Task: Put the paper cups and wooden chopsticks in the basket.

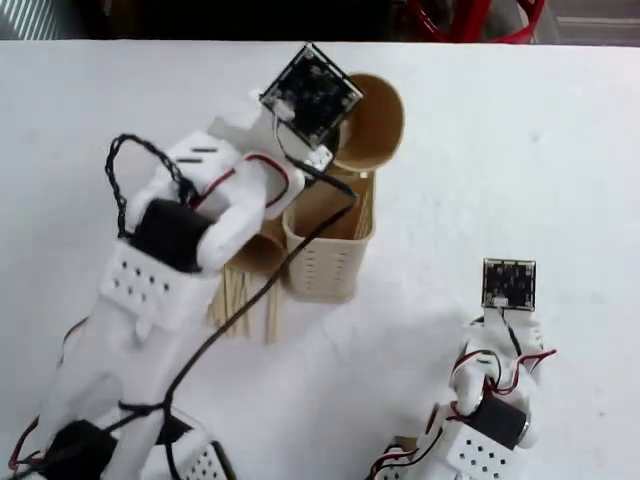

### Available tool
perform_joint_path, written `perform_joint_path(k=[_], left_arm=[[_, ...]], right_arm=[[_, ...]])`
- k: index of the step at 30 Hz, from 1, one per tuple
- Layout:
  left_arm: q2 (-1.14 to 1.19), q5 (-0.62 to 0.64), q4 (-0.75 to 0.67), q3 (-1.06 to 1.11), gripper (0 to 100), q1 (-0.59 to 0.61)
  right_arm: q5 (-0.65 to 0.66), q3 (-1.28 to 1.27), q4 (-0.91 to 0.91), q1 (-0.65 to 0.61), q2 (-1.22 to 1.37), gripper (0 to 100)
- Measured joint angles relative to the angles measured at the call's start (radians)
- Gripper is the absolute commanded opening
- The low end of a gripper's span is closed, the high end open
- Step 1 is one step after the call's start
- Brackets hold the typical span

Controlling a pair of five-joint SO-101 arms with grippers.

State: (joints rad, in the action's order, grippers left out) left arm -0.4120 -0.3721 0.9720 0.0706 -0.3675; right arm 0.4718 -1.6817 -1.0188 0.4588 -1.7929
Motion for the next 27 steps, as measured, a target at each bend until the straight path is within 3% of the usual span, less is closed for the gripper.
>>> perform_joint_path(k=[6, 15, 27], left_arm=[[0.078, -0.003, -0.014, -0.071, 12, 0.084], [0.232, 0.003, -0.011, -0.239, 12, 0.094], [0.236, 0.044, 0.19, -0.261, 12, 0.095]], right_arm=[[0.0, 0.0, 0.0, 0.0, 0.0, 1.8], [0.0, 0.0, 0.0, 0.0, 0.0, 1.8], [0.0, 0.0, 0.0, 0.0, 0.0, 1.8]])
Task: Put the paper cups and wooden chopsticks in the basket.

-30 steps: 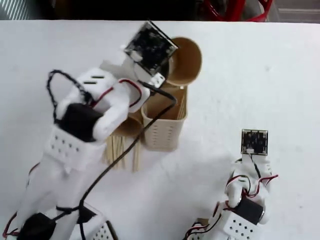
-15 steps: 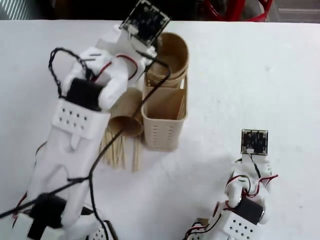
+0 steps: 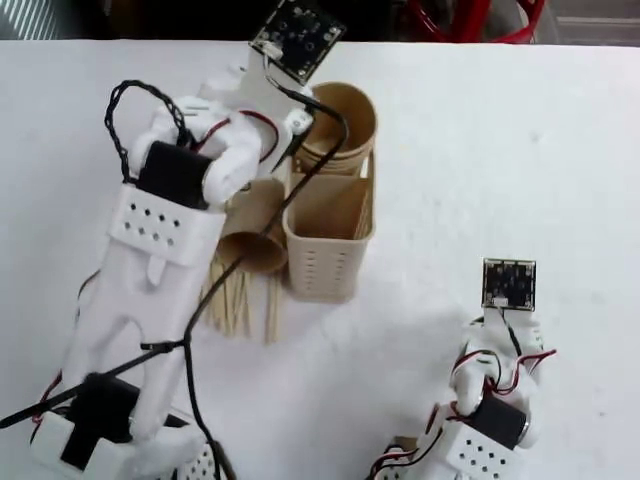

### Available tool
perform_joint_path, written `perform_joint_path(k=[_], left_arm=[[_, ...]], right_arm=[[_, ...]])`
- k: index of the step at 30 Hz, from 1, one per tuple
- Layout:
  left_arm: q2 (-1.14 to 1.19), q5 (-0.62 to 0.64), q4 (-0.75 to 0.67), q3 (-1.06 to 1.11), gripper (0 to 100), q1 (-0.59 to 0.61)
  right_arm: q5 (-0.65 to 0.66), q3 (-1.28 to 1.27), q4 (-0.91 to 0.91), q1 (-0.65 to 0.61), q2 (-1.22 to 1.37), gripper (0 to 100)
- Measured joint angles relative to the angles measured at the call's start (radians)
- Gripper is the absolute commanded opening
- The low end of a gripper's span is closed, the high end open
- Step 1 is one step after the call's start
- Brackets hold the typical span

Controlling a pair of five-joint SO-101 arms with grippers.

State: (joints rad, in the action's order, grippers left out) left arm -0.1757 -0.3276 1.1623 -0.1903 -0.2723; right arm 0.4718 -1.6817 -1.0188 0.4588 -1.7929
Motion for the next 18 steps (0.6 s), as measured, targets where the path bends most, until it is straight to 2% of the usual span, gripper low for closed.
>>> perform_joint_path(k=[6, 9, 12, 18], left_arm=[[0.021, 0.003, -0.117, 0.201, 12, -0.002], [0.017, 0.005, -0.161, 0.233, 12, -0.002], [0.0, 0.005, -0.16, 0.235, 12, 0.0], [-0.166, 0.002, -0.04, 0.175, 12, 0.018]], right_arm=[[0.0, 0.0, 0.0, 0.0, 0.0, 1.8], [0.0, 0.0, 0.0, 0.0, 0.0, 1.8], [0.0, 0.0, 0.0, 0.0, 0.0, 1.8], [0.0, 0.0, 0.0, 0.0, 0.0, 1.8]])
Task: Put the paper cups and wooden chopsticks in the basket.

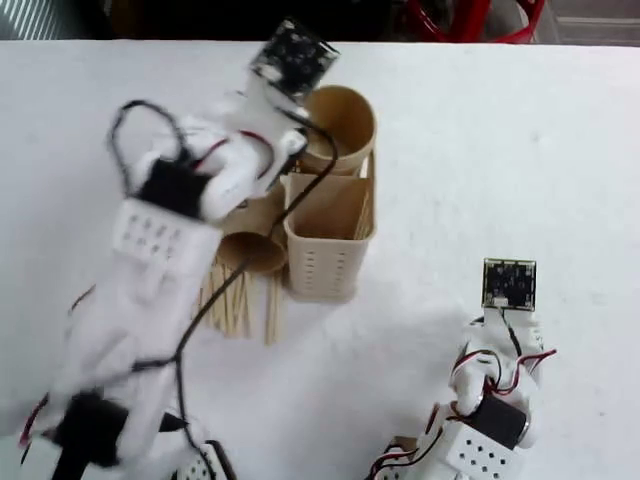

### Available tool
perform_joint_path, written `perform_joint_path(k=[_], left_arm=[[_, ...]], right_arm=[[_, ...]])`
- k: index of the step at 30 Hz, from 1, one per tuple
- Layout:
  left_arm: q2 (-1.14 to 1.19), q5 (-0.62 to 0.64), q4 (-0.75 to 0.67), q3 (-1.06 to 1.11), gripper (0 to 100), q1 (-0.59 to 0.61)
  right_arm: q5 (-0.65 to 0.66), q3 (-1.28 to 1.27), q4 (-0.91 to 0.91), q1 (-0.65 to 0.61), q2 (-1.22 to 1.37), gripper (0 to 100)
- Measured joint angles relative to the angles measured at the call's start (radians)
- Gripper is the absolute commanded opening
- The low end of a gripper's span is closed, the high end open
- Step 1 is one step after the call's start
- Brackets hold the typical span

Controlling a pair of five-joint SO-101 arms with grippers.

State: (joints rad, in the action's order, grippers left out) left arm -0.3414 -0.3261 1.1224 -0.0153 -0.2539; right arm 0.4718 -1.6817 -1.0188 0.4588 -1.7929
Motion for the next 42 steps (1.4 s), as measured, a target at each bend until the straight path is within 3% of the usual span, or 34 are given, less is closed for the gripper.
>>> perform_joint_path(k=[4, 8, 11, 19, 25, 34, 42], left_arm=[[-0.157, 0.0, 0.104, 0.008, 13, 0.083], [-0.232, -0.04, 0.107, 0.16, 19, 0.241], [-0.247, -0.17, 0.052, 0.353, 20, 0.302], [-0.408, -0.483, -0.239, 0.876, 26, 0.316], [-0.479, -0.655, -0.354, 1.106, 28, 0.316], [-0.451, -0.592, -0.537, 1.125, 27, 0.273], [-0.245, -0.549, -0.763, 1.125, 23, 0.264]], right_arm=[[0.0, 0.0, 0.0, 0.0, 0.0, 1.8], [0.0, 0.0, 0.0, 0.0, 0.0, 1.8], [0.0, 0.0, 0.0, 0.0, 0.0, 1.8], [0.0, 0.0, 0.0, 0.0, 0.0, 1.8], [0.0, 0.0, 0.0, 0.0, 0.0, 1.8], [0.0, 0.0, 0.0, 0.0, 0.0, 1.8], [0.0, 0.0, 0.0, 0.0, 0.0, 1.8]])
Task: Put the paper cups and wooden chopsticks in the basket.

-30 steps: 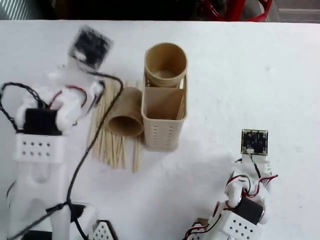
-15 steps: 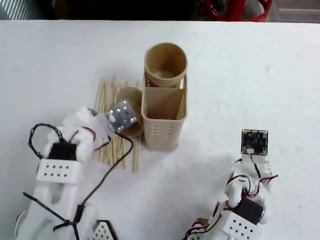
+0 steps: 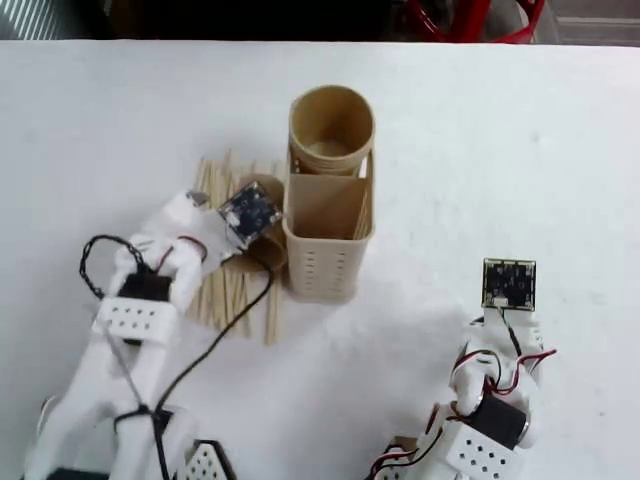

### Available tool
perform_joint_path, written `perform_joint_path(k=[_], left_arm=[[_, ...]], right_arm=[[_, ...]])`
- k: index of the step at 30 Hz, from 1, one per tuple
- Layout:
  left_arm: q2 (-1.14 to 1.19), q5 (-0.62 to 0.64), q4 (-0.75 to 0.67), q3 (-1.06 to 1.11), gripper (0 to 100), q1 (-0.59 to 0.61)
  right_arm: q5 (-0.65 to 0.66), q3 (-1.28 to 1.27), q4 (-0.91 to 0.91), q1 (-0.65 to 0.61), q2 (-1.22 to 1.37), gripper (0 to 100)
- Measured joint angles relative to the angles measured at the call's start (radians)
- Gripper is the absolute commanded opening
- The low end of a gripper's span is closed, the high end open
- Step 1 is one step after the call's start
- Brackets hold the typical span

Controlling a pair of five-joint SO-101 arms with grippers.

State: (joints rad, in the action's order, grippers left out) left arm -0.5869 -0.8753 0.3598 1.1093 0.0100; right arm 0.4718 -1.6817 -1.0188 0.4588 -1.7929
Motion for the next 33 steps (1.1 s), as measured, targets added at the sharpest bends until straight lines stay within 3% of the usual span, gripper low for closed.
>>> perform_joint_path(k=[6, 12, 14, 21, 26, 33], left_arm=[[0.164, 0.0, -0.13, 0.0, 21, -0.005], [0.262, 0.009, -0.222, -0.002, 6, -0.003], [0.269, 0.048, -0.23, -0.002, 2, -0.003], [0.184, 0.14, -0.212, 0.0, 2, -0.006], [-0.006, 0.163, -0.04, -0.014, 2, 0.02], [-0.388, 0.232, 0.377, -0.206, 2, 0.112]], right_arm=[[0.0, 0.0, 0.0, 0.0, 0.0, 1.8], [0.0, 0.0, 0.0, 0.0, 0.0, 1.8], [0.0, 0.0, 0.0, 0.0, 0.0, 1.8], [0.0, 0.0, 0.0, 0.0, 0.0, 1.8], [0.0, 0.0, 0.0, 0.0, 0.0, 1.8], [0.0, 0.0, 0.0, 0.0, 0.0, 1.8]])
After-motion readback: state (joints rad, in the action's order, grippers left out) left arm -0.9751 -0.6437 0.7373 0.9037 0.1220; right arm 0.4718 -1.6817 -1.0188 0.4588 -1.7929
